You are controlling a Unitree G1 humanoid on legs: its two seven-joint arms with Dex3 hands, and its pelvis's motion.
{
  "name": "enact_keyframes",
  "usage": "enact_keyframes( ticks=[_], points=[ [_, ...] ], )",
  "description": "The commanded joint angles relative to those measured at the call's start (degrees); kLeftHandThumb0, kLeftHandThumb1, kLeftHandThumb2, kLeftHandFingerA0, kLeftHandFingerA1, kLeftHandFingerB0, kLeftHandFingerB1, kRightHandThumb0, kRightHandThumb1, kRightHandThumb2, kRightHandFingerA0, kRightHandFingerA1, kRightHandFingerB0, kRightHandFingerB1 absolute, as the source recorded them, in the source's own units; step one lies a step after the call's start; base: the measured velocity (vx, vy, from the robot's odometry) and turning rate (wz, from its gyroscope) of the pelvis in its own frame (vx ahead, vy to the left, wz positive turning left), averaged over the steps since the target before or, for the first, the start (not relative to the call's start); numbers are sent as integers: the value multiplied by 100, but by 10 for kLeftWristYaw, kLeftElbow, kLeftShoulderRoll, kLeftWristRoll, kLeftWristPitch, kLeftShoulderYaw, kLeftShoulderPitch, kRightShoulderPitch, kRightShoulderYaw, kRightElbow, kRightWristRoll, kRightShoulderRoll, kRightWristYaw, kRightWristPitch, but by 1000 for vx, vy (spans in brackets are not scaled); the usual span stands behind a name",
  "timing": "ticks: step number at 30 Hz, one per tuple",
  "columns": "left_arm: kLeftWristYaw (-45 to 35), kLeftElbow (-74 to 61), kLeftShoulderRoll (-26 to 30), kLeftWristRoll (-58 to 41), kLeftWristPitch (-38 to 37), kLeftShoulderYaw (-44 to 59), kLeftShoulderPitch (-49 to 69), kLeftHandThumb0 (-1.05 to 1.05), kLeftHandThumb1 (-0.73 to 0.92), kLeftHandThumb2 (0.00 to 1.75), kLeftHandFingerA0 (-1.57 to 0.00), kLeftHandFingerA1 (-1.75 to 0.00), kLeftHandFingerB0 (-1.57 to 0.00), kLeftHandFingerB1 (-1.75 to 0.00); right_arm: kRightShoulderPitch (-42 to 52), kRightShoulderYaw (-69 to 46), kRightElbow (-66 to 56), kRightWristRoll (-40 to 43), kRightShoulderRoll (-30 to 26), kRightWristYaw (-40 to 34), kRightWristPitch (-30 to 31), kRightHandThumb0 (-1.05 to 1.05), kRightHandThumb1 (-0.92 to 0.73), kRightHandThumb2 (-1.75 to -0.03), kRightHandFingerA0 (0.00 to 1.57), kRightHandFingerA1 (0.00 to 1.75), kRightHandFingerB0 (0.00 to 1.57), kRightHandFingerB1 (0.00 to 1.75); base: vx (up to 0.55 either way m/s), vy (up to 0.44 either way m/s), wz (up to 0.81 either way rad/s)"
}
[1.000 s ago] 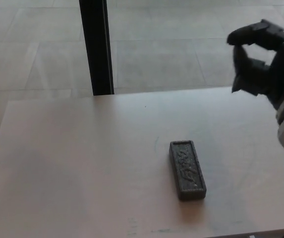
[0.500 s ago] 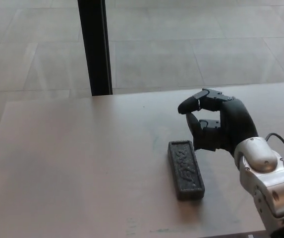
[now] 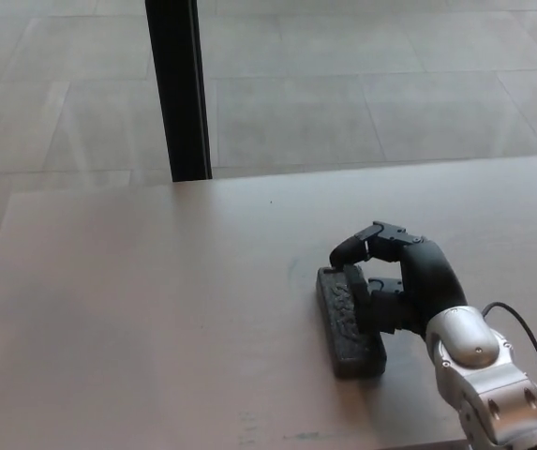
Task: The robot uses its right hand to hold the eraser kept in the middle of the desk and use it to wipe the desk by swiping its surface twice
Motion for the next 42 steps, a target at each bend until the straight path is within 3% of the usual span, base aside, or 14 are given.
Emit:
enact_keyframes(
  ticks=[1, 6, 9, 11, 12, 21, 23, 25, 26, 27, 32, 37, 38, 42],
  points=[
    [-2, 23, 13, -8, -4, -1, -4, -46, 58, 57, -55, -94, -53, -70, -7, 6, 35, -29, 12, -13, -50, -31, -62, -101, 100, 175, 70, 175, 0, 0, 0],
    [0, 5, 8, -11, 3, -4, 4, -53, 41, 89, -62, -89, -50, -72, -18, 2, 52, -39, 6, -14, -64, -33, -63, -98, 97, 175, 68, 175, 0, 0, 0],
    [2, 5, 7, -8, 0, -8, 5, -47, 58, 58, -53, -97, -54, -70, -21, -4, 55, -41, 4, -15, -62, -33, -62, -100, 97, 175, 68, 175, 0, 0, 0],
    [0, 23, 12, -5, -9, -10, 2, -51, 42, 89, -63, -88, -52, -72, -13, -2, 56, -50, 0, -18, -75, -31, -63, -95, 97, 175, 65, 175, 0, 0, 0],
    [4, 28, 13, -5, -9, -11, 0, -46, 59, 58, -54, -92, -52, -67, -7, 0, 58, -54, -1, -21, -74, -32, -66, -89, 98, 175, 63, 175, 0, 0, 0],
    [7, 28, 13, -9, -5, -12, -11, -48, 57, 57, -57, -94, -51, -68, 3, 94, 114, -156, -40, -31, -154, -39, -66, -95, 92, 175, 74, 156, 0, 0, 0],
    [4, 26, 15, -15, -2, -7, -13, -50, 41, 88, -64, -88, -44, -68, -1, 118, 125, -176, -48, -43, -162, -40, -70, -91, 92, 175, 76, 152, 0, 0, 0],
    [3, 24, 18, -7, -5, -14, -11, -46, 58, 57, -55, -96, -54, -70, 5, 146, 142, -195, -49, -50, -167, -41, -69, -92, 92, 175, 77, 148, 0, 0, 0],
    [4, 27, 18, -6, -11, -14, -12, -49, 41, 88, -66, -89, -56, -74, 8, 152, 142, -195, -49, -46, -168, -41, -67, -95, 94, 175, 79, 143, 0, 0, 0],
    [5, 24, 17, -5, -14, -16, -9, -44, 58, 57, -58, -101, -59, -72, 11, 166, 138, -203, -51, -39, -164, -38, -68, -85, 102, 175, 81, 135, 0, 0, 0],
    [4, 31, 15, -7, -22, -16, -14, -46, 57, 57, -56, -103, -56, -73, -4, 180, 144, -212, -50, -52, -179, -42, -68, -97, 91, 175, 74, 152, 0, 0, 0],
    [2, 36, 18, -9, -20, -16, -17, -46, 58, 57, -59, -100, -56, -72, -25, 215, 138, -258, -57, -45, -156, -43, -76, -77, 84, 174, 70, 138, 0, 0, 0],
    [3, 38, 18, -11, -21, -15, -18, -45, 58, 57, -56, -99, -55, -72, -24, 222, 147, -267, -61, -54, -172, -41, -70, -82, 85, 167, 71, 91, 0, 0, 0],
    [4, 38, 14, -7, -34, -17, -14, -45, 58, 57, -57, -100, -59, -74, -20, 236, 158, -275, -70, -50, -177, -43, -72, -82, 80, 157, 80, 94, 0, 0, 0]
  ],
)
